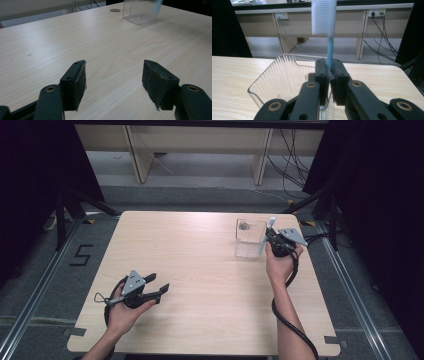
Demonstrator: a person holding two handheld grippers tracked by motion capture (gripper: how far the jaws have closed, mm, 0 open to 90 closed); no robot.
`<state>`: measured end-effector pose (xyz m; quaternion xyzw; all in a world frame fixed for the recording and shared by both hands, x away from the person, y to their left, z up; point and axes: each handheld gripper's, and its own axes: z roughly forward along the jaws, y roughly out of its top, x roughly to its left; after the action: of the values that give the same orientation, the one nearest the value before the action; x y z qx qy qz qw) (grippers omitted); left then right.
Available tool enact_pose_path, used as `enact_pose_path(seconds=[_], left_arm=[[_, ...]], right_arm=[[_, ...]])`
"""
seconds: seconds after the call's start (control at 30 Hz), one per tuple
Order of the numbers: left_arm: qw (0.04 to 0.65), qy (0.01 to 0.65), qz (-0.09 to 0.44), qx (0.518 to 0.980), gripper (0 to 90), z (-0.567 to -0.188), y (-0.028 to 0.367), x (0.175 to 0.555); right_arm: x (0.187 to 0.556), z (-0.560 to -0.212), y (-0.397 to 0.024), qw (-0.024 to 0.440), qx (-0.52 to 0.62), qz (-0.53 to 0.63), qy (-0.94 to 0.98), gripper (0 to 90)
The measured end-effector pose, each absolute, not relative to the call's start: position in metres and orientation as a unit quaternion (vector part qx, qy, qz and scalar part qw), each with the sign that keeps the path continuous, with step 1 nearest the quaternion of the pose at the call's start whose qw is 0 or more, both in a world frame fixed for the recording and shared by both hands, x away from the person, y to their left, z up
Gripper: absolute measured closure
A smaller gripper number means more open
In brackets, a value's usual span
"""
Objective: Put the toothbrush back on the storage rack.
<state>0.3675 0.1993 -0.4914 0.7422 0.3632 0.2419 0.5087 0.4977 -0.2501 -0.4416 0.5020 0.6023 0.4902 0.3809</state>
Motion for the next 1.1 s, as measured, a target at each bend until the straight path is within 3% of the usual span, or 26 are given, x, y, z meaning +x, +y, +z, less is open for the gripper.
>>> enact_pose_path(seconds=[1.1], left_arm=[[0.512, 0.359, 0.238, 0.743, 35.4, -0.492, 0.197, 0.369]], right_arm=[[0.494, -0.455, -0.246, 0.362, 0.518, 0.485, 0.605, 85.1]])
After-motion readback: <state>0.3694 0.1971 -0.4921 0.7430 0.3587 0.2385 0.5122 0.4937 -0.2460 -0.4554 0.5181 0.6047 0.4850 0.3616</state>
